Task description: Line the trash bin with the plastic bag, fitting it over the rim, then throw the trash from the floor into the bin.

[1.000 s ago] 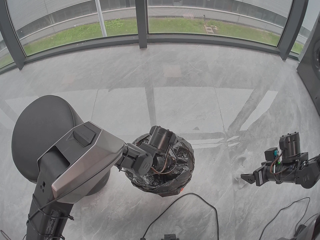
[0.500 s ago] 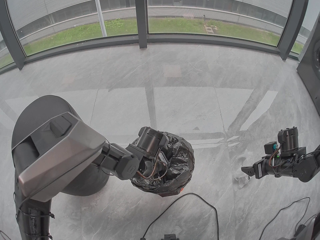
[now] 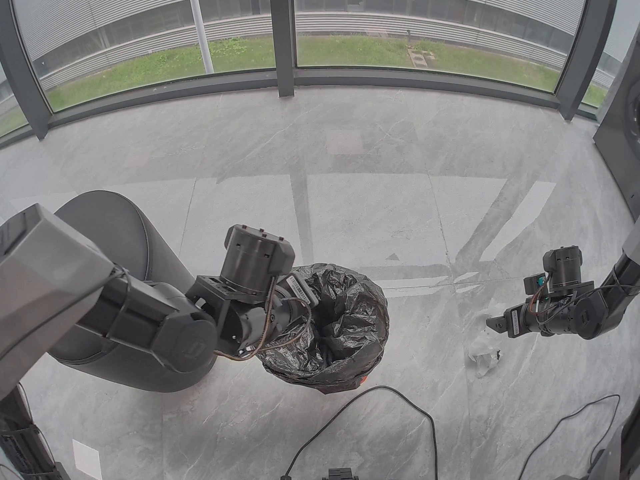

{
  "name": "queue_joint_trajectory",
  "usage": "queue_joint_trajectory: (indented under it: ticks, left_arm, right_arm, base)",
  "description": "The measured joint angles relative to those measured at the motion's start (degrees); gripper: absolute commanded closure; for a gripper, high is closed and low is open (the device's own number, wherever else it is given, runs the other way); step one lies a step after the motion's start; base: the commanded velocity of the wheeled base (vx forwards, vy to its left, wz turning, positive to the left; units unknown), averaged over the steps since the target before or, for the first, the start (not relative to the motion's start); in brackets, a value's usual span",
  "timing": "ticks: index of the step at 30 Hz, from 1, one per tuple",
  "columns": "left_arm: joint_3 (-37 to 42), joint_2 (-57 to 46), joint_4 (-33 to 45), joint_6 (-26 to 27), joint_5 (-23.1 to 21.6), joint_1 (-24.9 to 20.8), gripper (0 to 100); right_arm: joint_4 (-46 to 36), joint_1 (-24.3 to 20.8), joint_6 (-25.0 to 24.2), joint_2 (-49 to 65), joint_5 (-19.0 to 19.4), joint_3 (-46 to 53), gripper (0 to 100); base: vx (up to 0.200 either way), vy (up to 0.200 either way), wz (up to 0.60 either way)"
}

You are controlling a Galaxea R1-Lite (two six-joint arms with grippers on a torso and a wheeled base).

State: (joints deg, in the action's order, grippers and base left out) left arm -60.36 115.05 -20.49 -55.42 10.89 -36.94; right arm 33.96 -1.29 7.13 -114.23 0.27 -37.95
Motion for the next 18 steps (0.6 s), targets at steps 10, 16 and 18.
queue_joint_trajectory:
  ticks: [10,16,18]
  left_arm:
    - [9.1,-7.5,-9.5,0.8,4.5,0.2,100]
    - [13.1,-8.7,-14.8,1.0,5.7,0.1,100]
    - [14.0,-8.9,-16.2,1.3,5.8,0.1,100]
  right_arm:
    - [1.0,5.1,3.2,-12.2,0.5,-8.2,0]
    - [0.7,6.6,3.7,-19.0,0.4,-15.9,0]
    - [0.3,7.6,3.8,-21.0,0.4,-18.4,0]
  base:
    - [0.000,0.000,0.00]
    - [0.000,0.000,0.00]
    - [0.000,0.000,0.00]
